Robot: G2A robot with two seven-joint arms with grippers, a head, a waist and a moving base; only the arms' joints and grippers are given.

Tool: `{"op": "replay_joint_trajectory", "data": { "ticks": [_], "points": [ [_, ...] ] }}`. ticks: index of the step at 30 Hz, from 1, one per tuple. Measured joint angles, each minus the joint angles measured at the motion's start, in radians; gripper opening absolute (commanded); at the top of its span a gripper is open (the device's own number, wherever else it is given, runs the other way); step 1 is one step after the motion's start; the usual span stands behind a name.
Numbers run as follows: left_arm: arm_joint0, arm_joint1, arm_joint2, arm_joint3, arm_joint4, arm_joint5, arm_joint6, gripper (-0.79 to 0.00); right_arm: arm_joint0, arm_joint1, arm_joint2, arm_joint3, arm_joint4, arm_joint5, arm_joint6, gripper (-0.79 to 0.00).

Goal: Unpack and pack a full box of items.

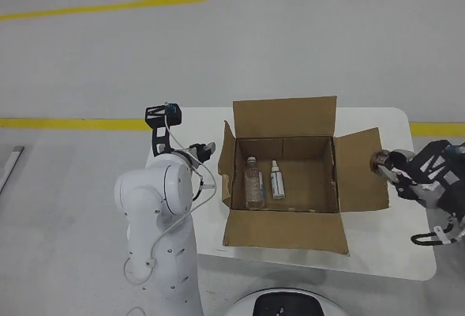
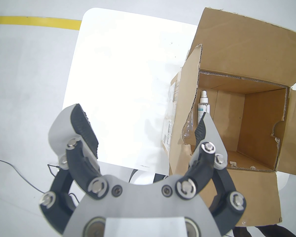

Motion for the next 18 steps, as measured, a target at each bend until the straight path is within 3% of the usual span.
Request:
{"op": "replay_joint_trajectory", "data": {
  "ticks": [9,14,18],
  "points": [
    [0.000,0.000,0.000,0.000,0.000,0.000,0.000,0.000,0.428,-0.047,-0.570,0.323,-0.214,0.145,0.005,-0.785],
    [0.000,0.000,0.000,0.000,0.000,0.000,0.000,0.000,0.556,-0.079,-0.734,0.458,-0.279,0.223,0.033,-0.785],
    [0.000,0.000,0.000,0.000,0.000,0.000,0.000,0.000,0.564,-0.081,-0.742,0.467,-0.279,0.229,0.033,-0.785]
  ]
}}
